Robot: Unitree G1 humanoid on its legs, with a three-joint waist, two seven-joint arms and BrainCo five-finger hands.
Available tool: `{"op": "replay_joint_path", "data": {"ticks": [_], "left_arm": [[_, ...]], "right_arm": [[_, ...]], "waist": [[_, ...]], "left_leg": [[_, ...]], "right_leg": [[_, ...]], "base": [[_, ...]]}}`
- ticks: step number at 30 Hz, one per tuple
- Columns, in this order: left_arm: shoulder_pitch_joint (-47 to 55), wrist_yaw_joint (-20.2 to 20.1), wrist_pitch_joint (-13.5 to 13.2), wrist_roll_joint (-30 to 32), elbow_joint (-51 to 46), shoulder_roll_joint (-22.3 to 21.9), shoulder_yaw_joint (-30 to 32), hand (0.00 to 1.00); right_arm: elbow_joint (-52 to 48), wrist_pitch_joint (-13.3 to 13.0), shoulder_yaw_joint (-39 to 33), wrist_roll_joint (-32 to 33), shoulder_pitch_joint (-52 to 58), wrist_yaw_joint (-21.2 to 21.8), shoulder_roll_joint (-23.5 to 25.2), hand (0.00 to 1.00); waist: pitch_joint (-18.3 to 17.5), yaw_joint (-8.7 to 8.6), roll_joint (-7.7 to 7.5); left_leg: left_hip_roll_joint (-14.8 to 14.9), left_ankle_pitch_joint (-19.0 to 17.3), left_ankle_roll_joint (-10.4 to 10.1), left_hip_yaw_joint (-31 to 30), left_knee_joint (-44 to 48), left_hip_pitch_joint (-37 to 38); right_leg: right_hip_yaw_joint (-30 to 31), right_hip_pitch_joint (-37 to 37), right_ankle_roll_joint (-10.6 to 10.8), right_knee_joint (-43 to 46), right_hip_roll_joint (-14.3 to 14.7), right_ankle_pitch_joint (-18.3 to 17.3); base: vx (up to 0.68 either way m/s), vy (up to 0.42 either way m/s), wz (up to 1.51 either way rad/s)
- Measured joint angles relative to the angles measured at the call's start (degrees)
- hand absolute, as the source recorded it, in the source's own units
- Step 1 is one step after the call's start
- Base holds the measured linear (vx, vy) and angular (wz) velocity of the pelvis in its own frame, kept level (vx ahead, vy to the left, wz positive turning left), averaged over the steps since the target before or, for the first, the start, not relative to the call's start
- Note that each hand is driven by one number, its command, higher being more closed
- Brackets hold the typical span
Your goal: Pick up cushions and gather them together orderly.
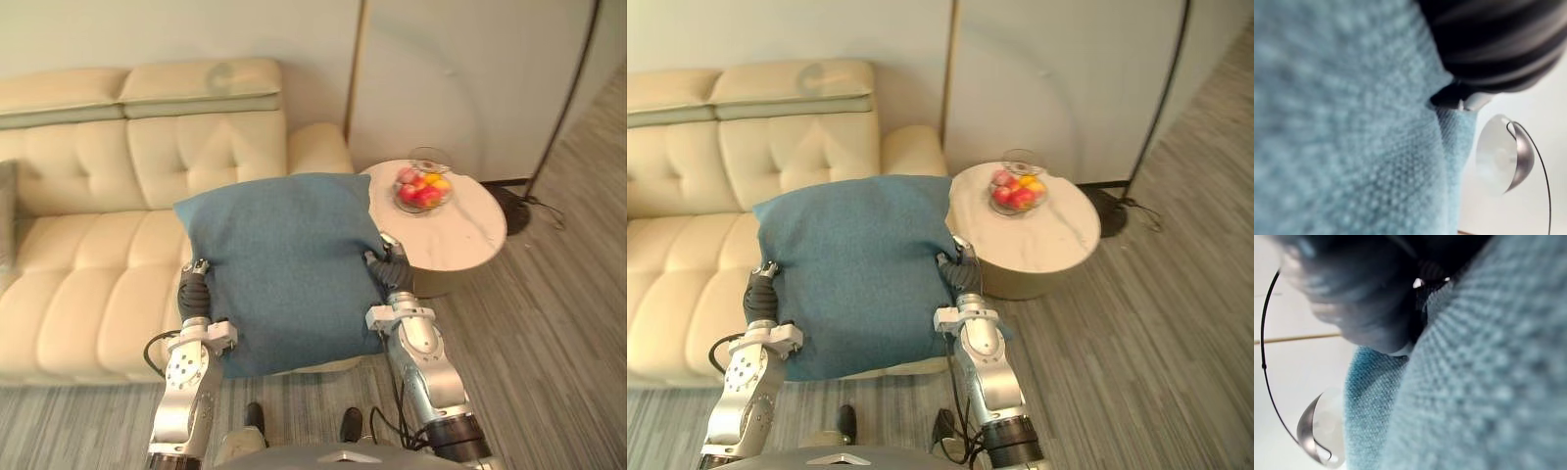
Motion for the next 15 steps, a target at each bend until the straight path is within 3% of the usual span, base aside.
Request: {"op": "replay_joint_path", "data": {"ticks": [4, 6, 7, 9, 10, 11, 13, 14, 15], "left_arm": [[-2.5, 1.2, -0.6, 0.0, 0.3, -1.2, -0.4, 1.00], [-2.8, 1.3, -1.2, 0.0, 0.5, -1.0, -0.5, 1.00], [-2.7, 1.3, -1.3, -0.1, 0.8, -0.5, -0.5, 1.00], [-2.6, 1.3, -1.6, -0.9, 0.8, 0.4, -0.4, 1.00], [-2.6, 1.3, -1.7, -1.0, 0.8, 0.7, -0.4, 1.00], [-2.5, 1.3, -1.8, -1.0, 0.8, 1.1, -0.2, 1.00], [-2.4, 1.3, -1.9, -1.0, 0.8, 1.6, 0.0, 1.00], [-2.3, 1.3, -1.9, -0.9, 0.9, 1.7, 0.0, 1.00], [-2.2, 1.3, -1.9, -0.9, 0.9, 1.6, -0.1, 1.00]], "right_arm": [[1.9, -1.0, -1.0, 0.0, -2.9, -0.9, -0.6, 1.00], [1.9, -1.0, -1.0, 0.0, -2.9, -1.0, -0.1, 1.00], [1.9, -1.1, -1.1, -0.1, -2.7, -1.0, 0.7, 1.00], [1.9, -1.1, -1.1, -0.1, -2.4, -1.0, 1.9, 1.00], [2.3, -1.1, -1.1, -0.1, -2.4, -1.0, 2.3, 1.00], [3.8, -1.4, -1.1, -0.1, -2.5, -1.0, 3.5, 1.00], [5.2, -1.4, -1.1, -0.1, -2.4, -1.0, 5.0, 1.00], [6.4, -1.4, -1.1, 0.0, -2.4, -1.0, 5.3, 1.00], [6.7, -1.4, -1.1, 0.0, -2.2, -1.0, 5.2, 1.00]], "waist": [[-0.1, -1.53, 1.66], [-0.1, -2.36, 1.64], [0.0, -2.48, 1.49], [0.1, -2.44, 1.26], [0.3, -2.23, 1.02], [0.6, -1.17, 0.38], [1.4, -0.47, -0.97], [2.0, -0.61, -1.89], [2.2, -0.78, -1.91]], "left_leg": [[1.8, 1.4, 0.8, 7.3, 0.8, -0.3], [0.6, 3.3, 1.4, 9.1, 0.6, -0.6], [-1.9, 4.4, 1.6, 8.8, -0.8, 0.1], [-4.6, 4.4, 1.6, 9.1, -1.7, 0.1], [-5.2, 4.4, 1.6, 9.3, -1.1, -0.1], [-6.3, 3.3, 3.2, 9.8, 0.9, -0.8], [-7.5, 0.5, 5.6, 10.7, 4.9, -2.9], [-8.3, -1.2, 6.5, 10.9, 6.6, -3.4], [-8.4, -1.7, 7.4, 10.9, 7.2, -3.7]], "right_leg": [[-5.3, -0.9, 2.3, 5.0, -4.2, -1.1], [-7.4, 0.4, 4.2, 5.2, -6.3, -1.1], [-8.5, 1.7, 5.6, 4.7, -8.3, -1.2], [-9.0, 2.2, 6.2, 4.9, -11.0, -1.5], [-9.1, 2.1, 6.8, 5.6, -12.1, -2.0], [-8.4, 0.6, 7.4, 8.5, -14.2, -2.9], [-7.0, -2.0, 5.6, 13.7, -17.5, -4.8], [-5.9, -3.7, 0.5, 17.1, -19.0, -6.2], [-5.6, -4.2, -3.0, 18.4, -19.2, -6.4]], "base": [[0.00, 0.206, 0.79], [0.02, 0.243, 0.94], [0.03, 0.207, 0.65], [0.04, 0.206, 0.66], [0.04, 0.213, 0.40], [0.04, 0.197, 0.10], [0.05, 0.212, -0.02], [0.07, 0.168, 0.02], [0.09, 0.160, 0.04]]}}
